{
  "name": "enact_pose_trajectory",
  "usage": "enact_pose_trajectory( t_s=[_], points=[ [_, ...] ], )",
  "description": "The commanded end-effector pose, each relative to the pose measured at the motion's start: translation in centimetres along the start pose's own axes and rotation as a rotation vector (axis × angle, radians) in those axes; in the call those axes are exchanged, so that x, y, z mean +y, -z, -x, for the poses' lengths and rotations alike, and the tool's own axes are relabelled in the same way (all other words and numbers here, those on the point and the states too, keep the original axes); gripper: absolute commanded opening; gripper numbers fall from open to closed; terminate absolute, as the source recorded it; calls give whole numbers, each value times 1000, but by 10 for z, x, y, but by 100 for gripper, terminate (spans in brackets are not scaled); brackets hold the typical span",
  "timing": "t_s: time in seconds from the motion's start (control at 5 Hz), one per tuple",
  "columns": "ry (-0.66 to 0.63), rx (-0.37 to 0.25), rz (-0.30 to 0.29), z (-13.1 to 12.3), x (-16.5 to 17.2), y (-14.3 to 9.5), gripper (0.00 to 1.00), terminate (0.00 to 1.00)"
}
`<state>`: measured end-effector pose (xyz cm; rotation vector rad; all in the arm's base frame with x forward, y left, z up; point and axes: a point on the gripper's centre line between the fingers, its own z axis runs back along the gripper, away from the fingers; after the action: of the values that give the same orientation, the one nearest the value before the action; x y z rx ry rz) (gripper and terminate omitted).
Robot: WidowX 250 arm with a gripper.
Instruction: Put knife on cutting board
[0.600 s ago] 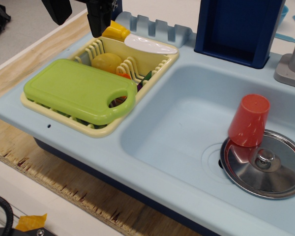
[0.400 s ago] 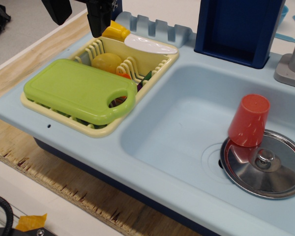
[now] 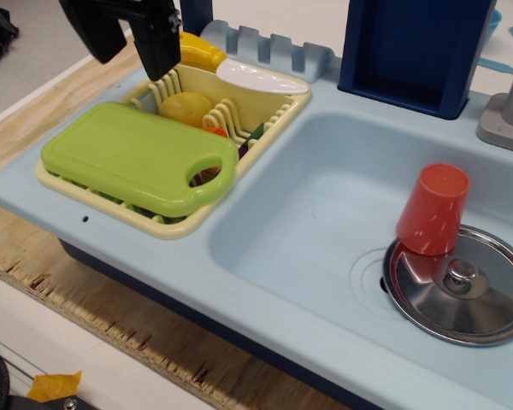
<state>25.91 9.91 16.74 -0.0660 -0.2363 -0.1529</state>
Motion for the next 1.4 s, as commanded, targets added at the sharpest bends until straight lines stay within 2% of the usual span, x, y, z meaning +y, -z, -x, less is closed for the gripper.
enact_pose_trajectory(
  t_s=[0.0, 0.2, 0.4, 0.8, 1.0, 1.2],
  points=[
    [293, -14, 38, -4, 14, -11, 100, 0],
    [391, -31, 14, -17, 11, -12, 100, 0],
    [488, -78, -18, -26, 5, -10, 100, 0],
    [597, -187, -52, -34, 3, 1, 100, 0],
    [655, -279, -105, -36, 9, 8, 100, 0],
    [679, -300, -115, -41, 12, 11, 100, 0]
  ],
)
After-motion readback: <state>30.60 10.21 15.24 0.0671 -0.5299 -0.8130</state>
